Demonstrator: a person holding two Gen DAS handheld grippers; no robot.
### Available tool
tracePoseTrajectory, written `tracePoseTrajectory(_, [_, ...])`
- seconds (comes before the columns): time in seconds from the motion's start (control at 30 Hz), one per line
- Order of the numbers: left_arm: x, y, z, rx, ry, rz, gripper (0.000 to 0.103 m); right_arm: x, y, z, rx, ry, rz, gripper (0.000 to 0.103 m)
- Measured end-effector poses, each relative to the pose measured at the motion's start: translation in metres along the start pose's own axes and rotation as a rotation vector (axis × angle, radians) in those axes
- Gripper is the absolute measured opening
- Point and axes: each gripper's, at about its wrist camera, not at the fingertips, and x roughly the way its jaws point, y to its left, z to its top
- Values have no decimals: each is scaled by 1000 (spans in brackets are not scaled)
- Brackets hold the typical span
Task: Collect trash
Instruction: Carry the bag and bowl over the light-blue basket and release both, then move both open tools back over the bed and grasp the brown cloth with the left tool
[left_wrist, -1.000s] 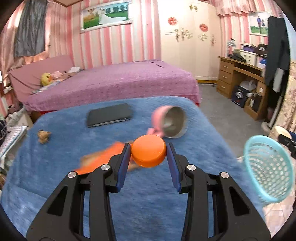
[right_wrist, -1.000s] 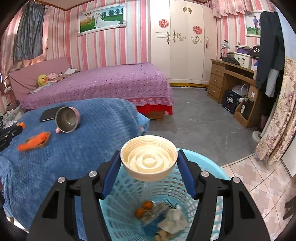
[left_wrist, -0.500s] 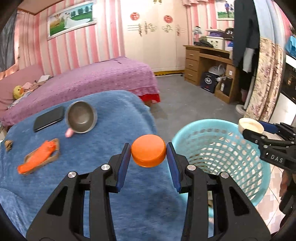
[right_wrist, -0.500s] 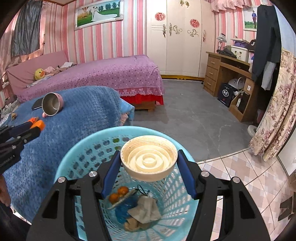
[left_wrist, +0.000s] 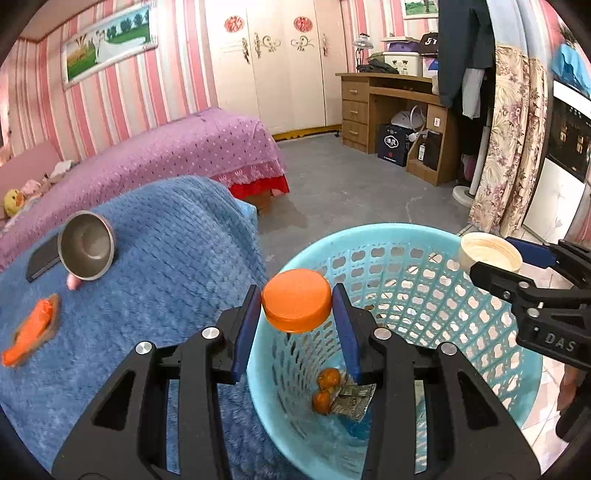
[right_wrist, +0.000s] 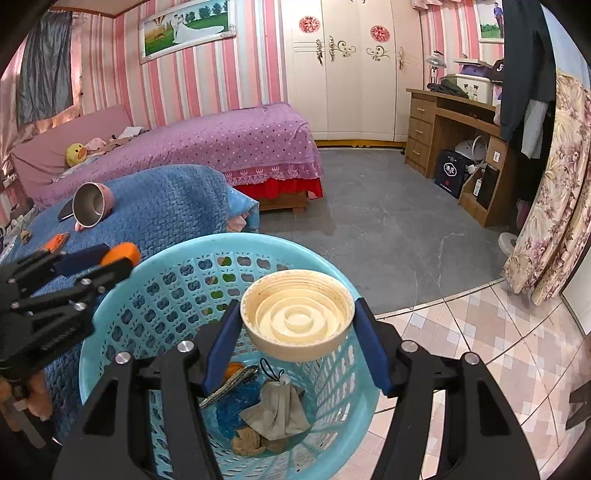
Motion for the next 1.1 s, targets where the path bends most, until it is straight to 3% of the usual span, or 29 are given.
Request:
tracePoseTrajectory(0.03, [4,1,0,-7,9,-1,54,0,0,0,0,-1,0,61])
tracePoseTrajectory(0.13, [8,5,0,-20,8,16,70,2,5,0,-11,-1,-6,61])
tracePoseTrajectory(0.23, [6,16,-1,-46,-1,29,83,2,5,-1,-13,-2,-11,61])
tracePoseTrajectory(0.3, [4,24,-1,-65,-9,31,87,2,5,-2,-14,-5,-22,61])
tracePoseTrajectory(0.63, [-21,66,-9,-98,-45,88,92,3,14,3,-4,-14,-38,62])
tracePoseTrajectory(0.77, [-31,81,-12,-105,-53,108,92,2,16,8,28,-21,-61,77])
tracePoseTrajectory(1.1, [-59,127,-18,-143,-71,158,94,-6,29,24,122,-71,-84,92])
